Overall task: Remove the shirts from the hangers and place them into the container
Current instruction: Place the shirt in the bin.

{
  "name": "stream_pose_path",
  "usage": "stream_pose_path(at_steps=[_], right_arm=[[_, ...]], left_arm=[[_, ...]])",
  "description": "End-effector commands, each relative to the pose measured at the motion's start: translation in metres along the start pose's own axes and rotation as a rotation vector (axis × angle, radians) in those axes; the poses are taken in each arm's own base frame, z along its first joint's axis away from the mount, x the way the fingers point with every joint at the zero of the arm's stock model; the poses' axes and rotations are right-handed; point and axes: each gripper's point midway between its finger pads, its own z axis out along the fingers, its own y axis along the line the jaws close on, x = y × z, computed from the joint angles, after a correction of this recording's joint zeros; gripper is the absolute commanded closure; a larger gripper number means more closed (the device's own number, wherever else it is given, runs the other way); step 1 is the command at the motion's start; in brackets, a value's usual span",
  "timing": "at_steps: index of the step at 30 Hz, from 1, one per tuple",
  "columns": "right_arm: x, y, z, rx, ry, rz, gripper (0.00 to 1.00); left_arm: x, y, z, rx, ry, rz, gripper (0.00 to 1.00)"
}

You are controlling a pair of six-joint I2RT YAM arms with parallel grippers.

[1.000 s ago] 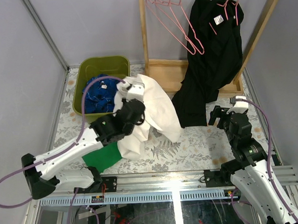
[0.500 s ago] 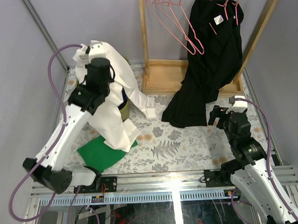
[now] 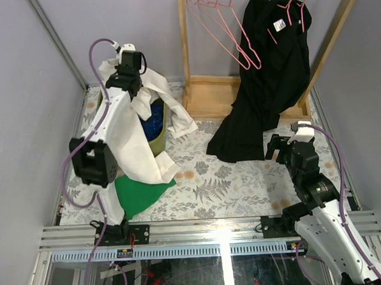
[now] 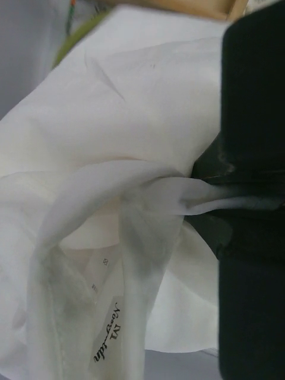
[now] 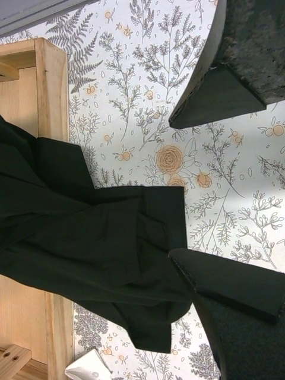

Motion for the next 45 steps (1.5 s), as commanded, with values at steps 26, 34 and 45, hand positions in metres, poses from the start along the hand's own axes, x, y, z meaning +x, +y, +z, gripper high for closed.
stream_pose_path(at_steps=[26, 34, 45], right_arm=[[-0.016, 0.002, -0.008, -0.026, -0.050, -0.027, 0.09], [-0.018, 0.003, -0.007, -0.029, -0.049, -0.023, 0.09], [-0.020, -0.001, -0.015, -0.016, -0.066, -0.007, 0.09]], left_arm=[[0.044, -0.009, -0.026, 0.191, 0.251, -0.057, 0.22], [0.029, -0.066, -0.083, 0.514, 0.207, -0.105, 0.12], [0.108, -0.196, -0.132, 0.641, 0.254, 0.029, 0.00]])
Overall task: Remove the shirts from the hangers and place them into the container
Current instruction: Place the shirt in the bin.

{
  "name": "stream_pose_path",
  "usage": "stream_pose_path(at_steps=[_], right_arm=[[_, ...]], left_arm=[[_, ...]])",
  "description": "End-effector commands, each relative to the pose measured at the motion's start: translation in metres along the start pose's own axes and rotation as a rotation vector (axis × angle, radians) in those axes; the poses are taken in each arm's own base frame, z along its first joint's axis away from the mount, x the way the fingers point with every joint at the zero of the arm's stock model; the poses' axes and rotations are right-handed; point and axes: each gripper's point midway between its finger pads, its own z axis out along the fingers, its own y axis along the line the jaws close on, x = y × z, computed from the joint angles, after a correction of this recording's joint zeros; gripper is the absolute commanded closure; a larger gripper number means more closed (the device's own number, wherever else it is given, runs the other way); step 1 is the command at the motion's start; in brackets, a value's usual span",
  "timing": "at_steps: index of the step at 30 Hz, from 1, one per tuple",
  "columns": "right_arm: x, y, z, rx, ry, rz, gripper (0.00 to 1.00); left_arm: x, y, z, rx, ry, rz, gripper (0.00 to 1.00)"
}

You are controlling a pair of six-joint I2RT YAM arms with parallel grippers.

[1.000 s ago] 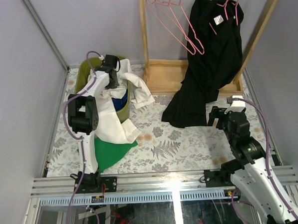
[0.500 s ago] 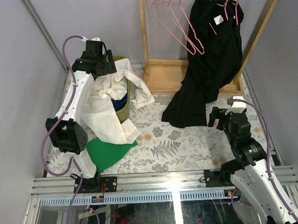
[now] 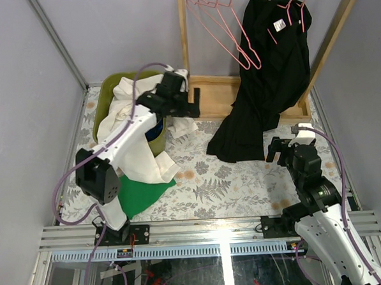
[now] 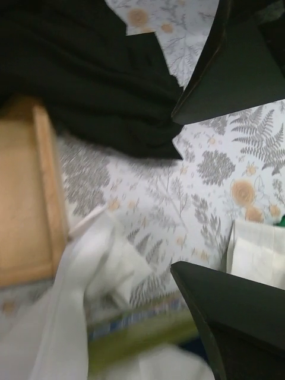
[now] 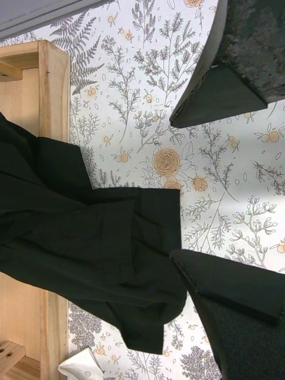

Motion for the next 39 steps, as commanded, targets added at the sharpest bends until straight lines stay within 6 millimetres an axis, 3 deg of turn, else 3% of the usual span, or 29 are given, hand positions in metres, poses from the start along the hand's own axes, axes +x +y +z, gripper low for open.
stream_pose_path(at_steps=[1, 7, 14, 21, 27, 34, 39], right_arm=[[-0.022, -0.001, -0.008, 0.003, -0.067, 0.026, 0.09], [-0.022, 0.000, -0.011, -0.002, -0.070, 0.041, 0.09], [-0.026, -0.004, -0.014, 0.012, -0.085, 0.034, 0.09], [-0.025, -0.003, -0.012, 0.009, -0.080, 0.028, 0.09], [-0.024, -0.002, -0.010, 0.005, -0.076, 0.024, 0.09], [-0.025, -0.003, -0.011, 0.006, -0.085, 0.027, 0.09], [-0.025, -0.003, -0.012, 0.005, -0.084, 0.029, 0.09]], left_arm=[[0.004, -0.022, 0.024, -0.028, -0.048, -0.023, 0.00], [0.018, 0.000, 0.067, -0.163, -0.081, -0.130, 0.00], [0.024, 0.029, 0.101, -0.371, -0.072, -0.197, 0.00], [0.005, 0.052, 0.110, -0.511, -0.202, -0.222, 0.00], [0.016, 0.059, 0.126, -0.541, -0.172, -0.161, 0.06], [0.021, 0.050, 0.126, -0.479, -0.123, -0.120, 0.55], [-0.003, 0.031, 0.097, -0.389, -0.146, -0.099, 0.94]])
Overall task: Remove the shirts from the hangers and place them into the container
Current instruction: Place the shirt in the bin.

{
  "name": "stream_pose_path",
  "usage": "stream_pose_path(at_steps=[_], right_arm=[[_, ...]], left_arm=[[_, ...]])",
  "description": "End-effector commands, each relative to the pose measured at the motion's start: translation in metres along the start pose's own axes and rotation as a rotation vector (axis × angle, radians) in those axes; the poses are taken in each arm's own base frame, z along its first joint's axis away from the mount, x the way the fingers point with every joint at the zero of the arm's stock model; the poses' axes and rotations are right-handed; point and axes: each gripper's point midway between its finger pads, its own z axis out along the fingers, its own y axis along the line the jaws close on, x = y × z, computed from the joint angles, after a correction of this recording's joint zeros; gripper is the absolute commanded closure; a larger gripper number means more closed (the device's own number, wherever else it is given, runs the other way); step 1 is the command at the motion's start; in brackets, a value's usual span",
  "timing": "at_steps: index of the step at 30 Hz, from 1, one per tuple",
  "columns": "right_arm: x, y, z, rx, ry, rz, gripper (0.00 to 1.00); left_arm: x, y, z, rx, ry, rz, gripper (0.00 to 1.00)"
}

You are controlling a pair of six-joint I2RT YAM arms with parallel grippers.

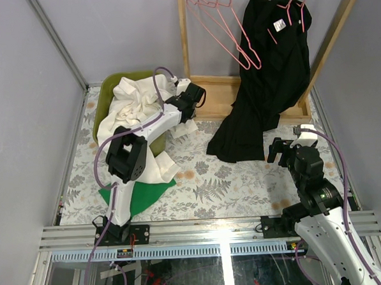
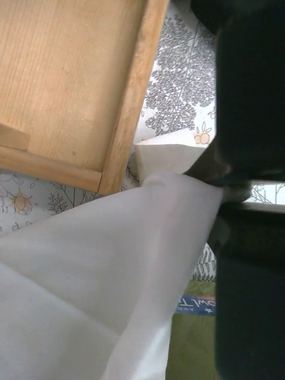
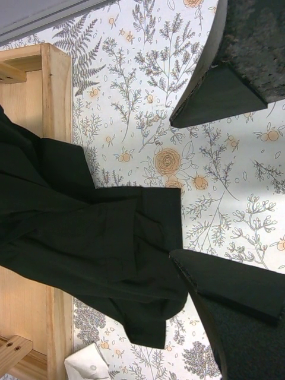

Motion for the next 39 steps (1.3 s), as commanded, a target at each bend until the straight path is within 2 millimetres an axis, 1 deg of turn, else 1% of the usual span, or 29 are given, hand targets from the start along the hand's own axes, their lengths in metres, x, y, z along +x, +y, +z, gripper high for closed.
stream_pose_path(at_steps=[1, 3, 4, 5, 7, 9, 12, 14, 16, 17, 20, 21, 24, 26, 28, 29, 30, 32, 34, 35, 37, 39], right_arm=[[-0.020, -0.001, -0.005, 0.008, -0.058, 0.014, 0.09], [-0.020, -0.001, -0.005, 0.009, -0.058, 0.015, 0.09], [-0.021, -0.001, -0.005, 0.008, -0.059, 0.016, 0.09], [-0.020, -0.002, -0.005, 0.011, -0.059, 0.017, 0.09], [-0.021, -0.002, -0.005, 0.011, -0.060, 0.018, 0.09], [-0.020, -0.002, -0.004, 0.015, -0.059, 0.014, 0.09], [-0.019, -0.002, -0.002, 0.015, -0.051, 0.008, 0.09], [-0.017, -0.001, 0.000, 0.014, -0.044, 0.006, 0.09], [-0.015, 0.001, 0.002, 0.008, -0.036, 0.006, 0.09], [-0.014, 0.001, 0.003, 0.006, -0.034, 0.006, 0.09], [-0.013, 0.002, 0.004, 0.002, -0.027, 0.008, 0.09], [-0.013, 0.002, 0.004, 0.002, -0.026, 0.007, 0.09], [-0.013, 0.002, 0.003, 0.003, -0.030, 0.010, 0.09], [-0.014, 0.002, 0.003, 0.003, -0.031, 0.011, 0.09], [-0.015, 0.002, 0.002, 0.003, -0.033, 0.010, 0.09], [-0.015, 0.002, 0.002, 0.004, -0.031, 0.010, 0.09], [-0.015, 0.002, 0.002, 0.005, -0.031, 0.010, 0.09], [-0.015, 0.002, 0.002, 0.004, -0.032, 0.012, 0.09], [-0.016, 0.002, 0.001, 0.003, -0.034, 0.013, 0.09], [-0.016, 0.002, 0.000, 0.003, -0.035, 0.014, 0.09], [-0.016, 0.001, -0.001, 0.005, -0.038, 0.014, 0.09], [-0.017, 0.000, -0.001, 0.007, -0.043, 0.015, 0.09]], left_arm=[[-0.049, -0.012, -0.048, 0.135, -0.094, -0.019, 0.99], [-0.072, -0.009, -0.074, 0.173, -0.138, -0.007, 1.00], [-0.088, -0.003, -0.092, 0.178, -0.178, -0.017, 1.00], [-0.100, 0.004, -0.105, 0.174, -0.213, -0.024, 1.00], [-0.128, 0.022, -0.132, 0.174, -0.286, -0.043, 1.00], [-0.155, 0.047, -0.155, 0.164, -0.350, -0.084, 1.00], [-0.188, 0.090, -0.180, 0.162, -0.423, -0.159, 1.00], [-0.203, 0.116, -0.192, 0.157, -0.466, -0.186, 1.00], [-0.208, 0.137, -0.195, 0.126, -0.495, -0.192, 1.00], [-0.207, 0.146, -0.191, 0.105, -0.497, -0.182, 1.00], [-0.184, 0.169, -0.161, 0.028, -0.424, -0.151, 1.00], [-0.172, 0.172, -0.147, 0.013, -0.386, -0.141, 1.00], [-0.133, 0.170, -0.104, 0.003, -0.242, -0.095, 0.99], [-0.101, 0.161, -0.074, 0.025, -0.126, -0.054, 0.90], [-0.066, 0.145, -0.049, 0.076, 0.009, -0.020, 0.86], [-0.047, 0.135, -0.036, 0.119, 0.085, -0.009, 0.82], [-0.029, 0.124, -0.028, 0.168, 0.161, 0.000, 0.80], [-0.004, 0.105, -0.017, 0.252, 0.260, -0.025, 0.77], [0.011, 0.091, -0.014, 0.328, 0.307, -0.042, 0.67], [0.016, 0.085, -0.015, 0.367, 0.326, -0.039, 0.65], [0.016, 0.084, -0.016, 0.368, 0.337, -0.045, 0.63], [0.007, 0.087, -0.022, 0.357, 0.306, -0.046, 0.57]])
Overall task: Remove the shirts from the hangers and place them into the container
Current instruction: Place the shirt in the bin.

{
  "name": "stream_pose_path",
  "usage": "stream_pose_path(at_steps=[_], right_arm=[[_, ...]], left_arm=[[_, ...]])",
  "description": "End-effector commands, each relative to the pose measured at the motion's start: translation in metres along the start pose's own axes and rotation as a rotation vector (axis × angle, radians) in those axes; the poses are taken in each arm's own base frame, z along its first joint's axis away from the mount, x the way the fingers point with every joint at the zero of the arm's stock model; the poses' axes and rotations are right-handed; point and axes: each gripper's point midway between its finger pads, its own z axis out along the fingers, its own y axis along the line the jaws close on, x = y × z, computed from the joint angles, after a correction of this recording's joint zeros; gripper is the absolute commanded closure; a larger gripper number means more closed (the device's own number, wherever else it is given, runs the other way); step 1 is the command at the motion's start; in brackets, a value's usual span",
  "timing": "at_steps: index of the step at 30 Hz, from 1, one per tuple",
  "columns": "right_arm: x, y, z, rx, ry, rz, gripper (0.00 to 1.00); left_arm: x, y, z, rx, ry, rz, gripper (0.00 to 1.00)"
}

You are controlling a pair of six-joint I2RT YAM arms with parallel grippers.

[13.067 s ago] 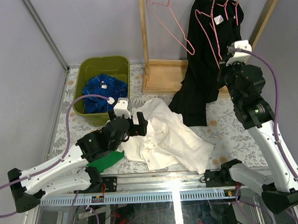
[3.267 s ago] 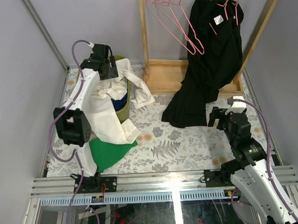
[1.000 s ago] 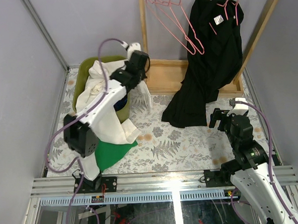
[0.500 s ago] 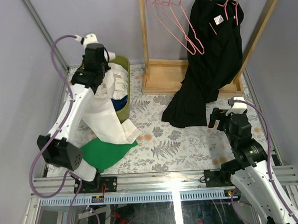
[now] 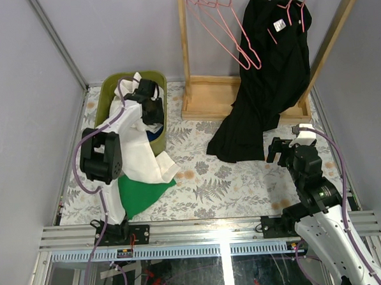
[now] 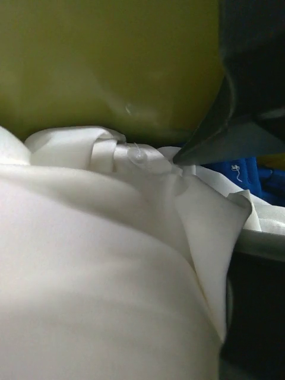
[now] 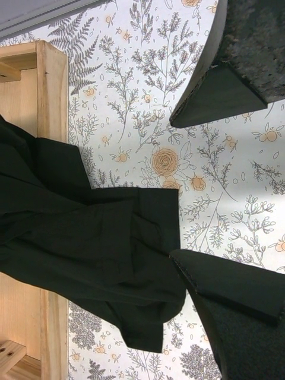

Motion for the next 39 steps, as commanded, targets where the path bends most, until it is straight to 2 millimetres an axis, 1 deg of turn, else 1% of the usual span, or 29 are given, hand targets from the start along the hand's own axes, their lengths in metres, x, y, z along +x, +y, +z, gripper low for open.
stream_pose_path(at_steps=[1, 3, 5, 7, 9, 11, 14, 16, 18, 21, 23, 24, 26, 28, 30, 32, 34, 39], right_arm=[[-0.022, 0.000, -0.005, 0.003, -0.066, 0.022, 0.09], [-0.021, 0.000, -0.005, 0.004, -0.066, 0.023, 0.09], [-0.020, 0.000, -0.004, 0.004, -0.064, 0.022, 0.09], [-0.019, 0.001, -0.002, 0.000, -0.059, 0.019, 0.09], [-0.018, 0.002, -0.001, -0.001, -0.054, 0.018, 0.09], [-0.017, 0.002, -0.001, -0.004, -0.051, 0.015, 0.09], [-0.016, 0.002, 0.000, -0.005, -0.050, 0.015, 0.09], [-0.016, 0.003, 0.001, -0.008, -0.050, 0.014, 0.09], [-0.015, 0.003, 0.002, -0.009, -0.048, 0.014, 0.09], [-0.015, 0.005, 0.003, -0.013, -0.047, 0.017, 0.09], [-0.013, 0.005, 0.004, -0.015, -0.042, 0.014, 0.09], [-0.014, 0.005, 0.004, -0.012, -0.043, 0.012, 0.09], [-0.015, 0.004, 0.005, -0.010, -0.046, 0.013, 0.09], [-0.014, 0.005, 0.006, -0.014, -0.048, 0.018, 0.09], [-0.014, 0.007, 0.007, -0.019, -0.054, 0.025, 0.09], [-0.014, 0.009, 0.009, -0.026, -0.053, 0.029, 0.09], [-0.012, 0.010, 0.010, -0.033, -0.047, 0.029, 0.09], [-0.009, 0.010, 0.010, -0.031, -0.035, 0.026, 0.09]], left_arm=[[-0.011, -0.022, -0.032, 0.116, -0.028, -0.013, 0.51], [-0.024, -0.024, -0.052, 0.119, -0.087, -0.011, 0.42], [-0.040, -0.026, -0.077, 0.123, -0.159, -0.014, 0.34], [-0.052, -0.027, -0.099, 0.127, -0.219, -0.015, 0.30], [-0.059, -0.027, -0.118, 0.133, -0.264, -0.016, 0.26], [-0.063, -0.029, -0.136, 0.152, -0.306, -0.024, 0.24], [-0.063, -0.031, -0.158, 0.178, -0.360, -0.039, 0.19], [-0.059, -0.031, -0.171, 0.194, -0.392, -0.070, 0.18], [-0.051, -0.032, -0.180, 0.220, -0.408, -0.096, 0.17], [-0.033, -0.033, -0.190, 0.260, -0.409, -0.134, 0.16], [-0.017, -0.034, -0.198, 0.282, -0.403, -0.143, 0.17], [-0.007, -0.036, -0.207, 0.296, -0.408, -0.144, 0.17], [0.017, -0.041, -0.212, 0.285, -0.411, -0.139, 0.16], [0.049, -0.057, -0.216, 0.307, -0.399, -0.145, 0.16], [0.084, -0.072, -0.214, 0.308, -0.384, -0.148, 0.16], [0.112, -0.077, -0.208, 0.276, -0.381, -0.144, 0.15], [0.131, -0.069, -0.197, 0.209, -0.362, -0.143, 0.14], [0.156, -0.044, -0.183, 0.090, -0.378, -0.218, 0.15]])
